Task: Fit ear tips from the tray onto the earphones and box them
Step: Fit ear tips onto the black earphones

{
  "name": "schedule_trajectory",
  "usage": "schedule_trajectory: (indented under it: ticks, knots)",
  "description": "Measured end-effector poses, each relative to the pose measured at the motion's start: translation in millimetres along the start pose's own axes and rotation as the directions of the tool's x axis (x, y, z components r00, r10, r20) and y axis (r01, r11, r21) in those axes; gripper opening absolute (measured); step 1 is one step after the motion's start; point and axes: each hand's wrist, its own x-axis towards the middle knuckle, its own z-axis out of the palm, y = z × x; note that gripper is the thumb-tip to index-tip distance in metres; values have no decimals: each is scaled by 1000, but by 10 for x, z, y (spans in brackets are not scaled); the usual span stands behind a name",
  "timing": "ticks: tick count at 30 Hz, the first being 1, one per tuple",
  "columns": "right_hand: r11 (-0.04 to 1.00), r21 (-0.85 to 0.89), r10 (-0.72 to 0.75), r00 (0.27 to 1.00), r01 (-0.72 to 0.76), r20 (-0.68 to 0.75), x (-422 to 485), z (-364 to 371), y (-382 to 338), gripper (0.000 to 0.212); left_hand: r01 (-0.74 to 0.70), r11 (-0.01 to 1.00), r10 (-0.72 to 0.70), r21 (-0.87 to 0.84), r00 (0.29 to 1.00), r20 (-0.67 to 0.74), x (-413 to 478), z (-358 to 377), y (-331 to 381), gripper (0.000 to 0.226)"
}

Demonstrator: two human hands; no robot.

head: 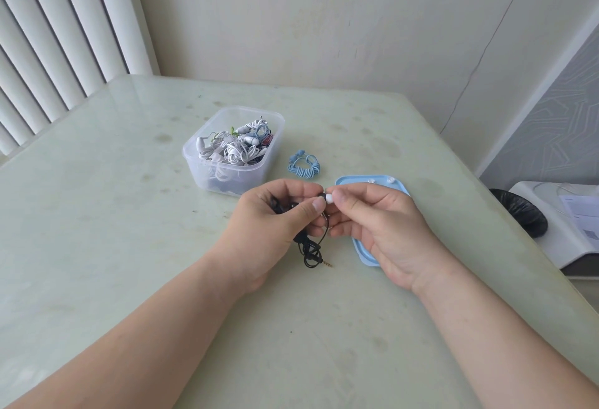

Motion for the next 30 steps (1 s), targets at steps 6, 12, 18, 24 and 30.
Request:
schedule_trajectory:
  ticks: [6, 12, 18, 24, 30]
  knots:
    - [958, -286, 25, 998, -5, 66, -72, 47, -9, 47, 95, 973, -102, -210, 995, -21, 2, -28, 82, 20]
    - [756, -647, -57, 995, 96, 82, -130, 174, 71, 12, 140, 903, -160, -406, 987, -16, -30, -81, 181, 22]
    - [961, -278, -26, 999, 15, -36, -153, 160, -23, 24, 101, 995, -103, -19, 986, -128, -75, -83, 147, 15]
    - [994, -111, -18, 991, 3, -136, -149, 160, -92, 23, 166, 985, -168, 50, 984, 52, -181, 13, 331, 24]
    - [955, -296, 4, 1000, -10, -22, 54, 344, -271, 29, 105, 981, -96, 163, 993, -65, -127, -165, 622, 30]
